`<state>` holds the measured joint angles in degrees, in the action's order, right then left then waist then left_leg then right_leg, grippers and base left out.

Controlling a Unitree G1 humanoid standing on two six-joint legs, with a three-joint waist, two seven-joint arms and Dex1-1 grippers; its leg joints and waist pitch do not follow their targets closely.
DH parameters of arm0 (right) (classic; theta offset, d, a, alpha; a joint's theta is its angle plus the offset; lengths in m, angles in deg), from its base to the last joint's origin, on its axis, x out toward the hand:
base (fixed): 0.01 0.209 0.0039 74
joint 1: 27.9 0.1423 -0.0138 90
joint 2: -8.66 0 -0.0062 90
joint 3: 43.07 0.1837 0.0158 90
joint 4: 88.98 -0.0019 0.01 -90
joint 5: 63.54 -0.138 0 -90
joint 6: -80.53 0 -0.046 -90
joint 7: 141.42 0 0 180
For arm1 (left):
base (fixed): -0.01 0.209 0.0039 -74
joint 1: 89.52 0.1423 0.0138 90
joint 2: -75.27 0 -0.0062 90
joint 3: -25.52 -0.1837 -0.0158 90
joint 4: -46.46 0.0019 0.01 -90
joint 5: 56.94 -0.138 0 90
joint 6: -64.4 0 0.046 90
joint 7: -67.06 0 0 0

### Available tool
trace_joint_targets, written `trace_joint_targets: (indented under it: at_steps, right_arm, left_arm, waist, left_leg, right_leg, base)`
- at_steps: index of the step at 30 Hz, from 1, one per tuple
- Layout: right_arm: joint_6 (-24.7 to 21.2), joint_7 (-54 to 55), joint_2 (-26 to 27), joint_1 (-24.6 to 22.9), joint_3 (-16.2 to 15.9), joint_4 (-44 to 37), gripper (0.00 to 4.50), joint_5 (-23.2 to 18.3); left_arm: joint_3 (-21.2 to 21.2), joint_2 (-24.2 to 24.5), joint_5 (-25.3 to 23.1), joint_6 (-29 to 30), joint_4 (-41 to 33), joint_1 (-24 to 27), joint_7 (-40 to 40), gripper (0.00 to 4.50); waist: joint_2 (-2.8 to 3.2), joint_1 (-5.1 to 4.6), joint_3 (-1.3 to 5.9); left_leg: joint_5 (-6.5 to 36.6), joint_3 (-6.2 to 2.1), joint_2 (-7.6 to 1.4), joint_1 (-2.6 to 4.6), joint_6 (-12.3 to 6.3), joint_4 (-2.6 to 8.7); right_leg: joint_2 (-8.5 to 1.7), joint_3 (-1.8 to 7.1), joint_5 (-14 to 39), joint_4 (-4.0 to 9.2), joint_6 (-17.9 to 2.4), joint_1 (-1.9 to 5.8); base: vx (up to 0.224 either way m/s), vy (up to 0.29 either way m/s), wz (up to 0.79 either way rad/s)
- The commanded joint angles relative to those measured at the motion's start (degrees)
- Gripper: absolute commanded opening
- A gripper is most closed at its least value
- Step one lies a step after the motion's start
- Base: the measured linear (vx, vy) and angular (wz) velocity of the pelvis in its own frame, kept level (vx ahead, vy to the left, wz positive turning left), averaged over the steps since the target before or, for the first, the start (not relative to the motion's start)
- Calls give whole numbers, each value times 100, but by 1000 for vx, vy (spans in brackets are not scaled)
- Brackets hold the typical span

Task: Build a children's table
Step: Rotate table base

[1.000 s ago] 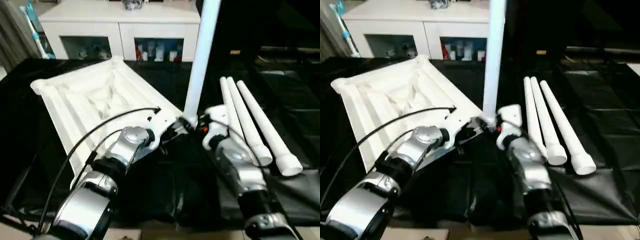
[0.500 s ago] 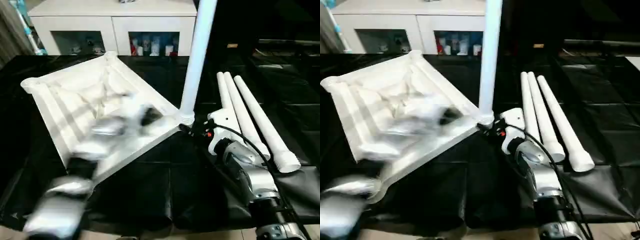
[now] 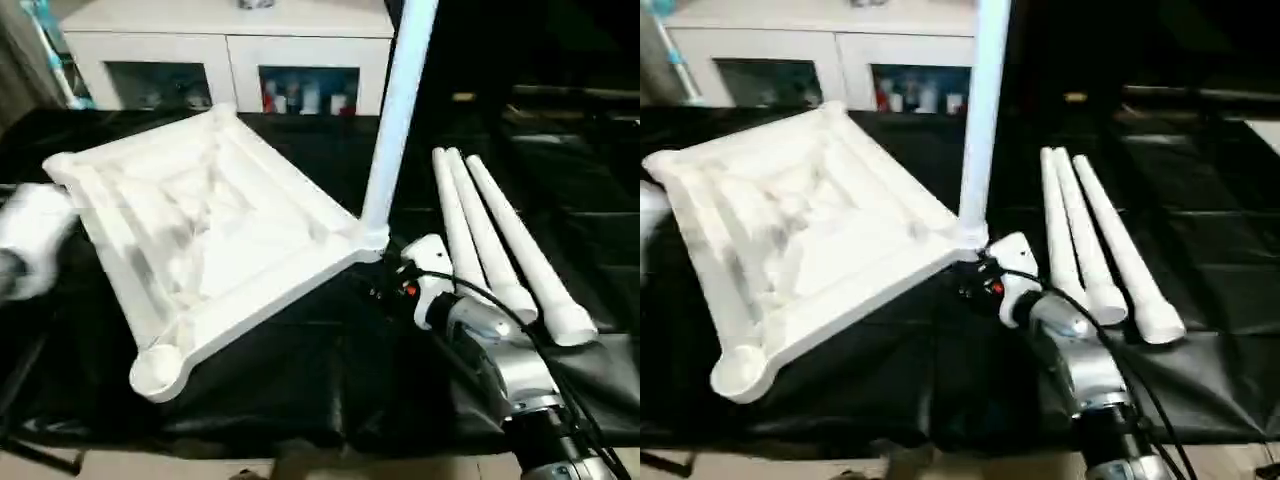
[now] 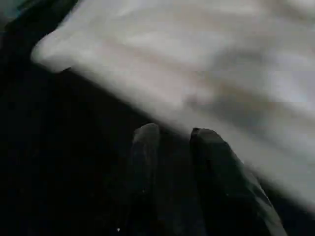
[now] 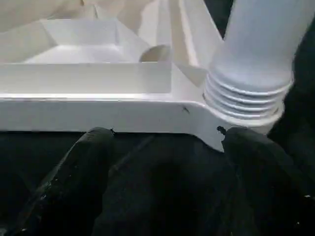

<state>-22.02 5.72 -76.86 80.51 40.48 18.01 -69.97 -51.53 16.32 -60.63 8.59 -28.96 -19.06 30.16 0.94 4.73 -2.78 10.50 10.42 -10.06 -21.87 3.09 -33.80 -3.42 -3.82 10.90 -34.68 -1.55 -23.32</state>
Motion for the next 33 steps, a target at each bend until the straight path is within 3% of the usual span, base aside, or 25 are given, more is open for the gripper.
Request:
trace_joint_targets:
  at_steps: [1,4,10,14,19,22,26,33]
  right_arm:
    - [-46,67,40,134,-66,99,386,42]
    - [-105,187,73,209,-78,208,386,93]
    - [-123,465,202,417,-156,594,386,327]
    - [-42,554,286,599,-322,881,386,491]
    - [89,680,513,968,-376,1373,386,576]
    - [238,741,676,1238,-399,1760,386,638]
    - [324,668,778,1319,-485,1889,386,651]
    - [547,576,889,1399,-499,2067,386,680]
  left_arm:
    - [-167,80,-208,140,152,138,148,130]
    - [-469,109,-394,237,219,373,175,130]
    - [-917,-212,-170,649,-390,778,-197,130]
    - [-1207,-349,-53,817,-775,920,-423,130]
    - [-1430,-475,55,919,-1060,935,-540,130]
    - [-1553,-573,202,1092,-1503,1000,-702,130]
    - [-1680,-684,377,1146,-1849,995,-827,130]
    - [-2067,-1127,312,972,-1801,734,-715,130]
  waist:
    - [87,-25,314]
    - [82,-4,326]
    - [62,21,340]
    - [15,12,311]
    - [16,-7,292]
    - [34,-5,313]
    - [-5,-7,310]
    - [16,-10,314]
  left_leg:
    - [1235,-148,-336,155,-117,445]
    - [1314,-160,-340,161,-64,457]
    - [1262,-164,-347,155,48,454]
    - [1397,-153,-324,143,17,450]
    - [1602,-165,-324,181,65,466]
    - [1526,-166,-338,190,115,464]
    - [1445,-148,-319,175,83,459]
    - [1443,-145,-315,189,68,445]
  right_leg:
    - [-476,329,941,380,-1067,229]
    - [-483,339,940,365,-1032,224]
    - [-507,341,631,329,-1176,246]
    - [-505,346,953,357,-1142,247]
    - [-503,350,1380,398,-1052,231]
    - [-486,347,1141,362,-1121,230]
    - [-477,349,1034,357,-1102,246]
    - [-472,349,1134,377,-1048,250]
  base:
    - [0,0,0]
    - [0,0,0]
    - [0,0,0]
    - [0,0,0]
    - [0,0,0]
    - [0,0,0]
    - [0,0,0]
    - [0,0,0]
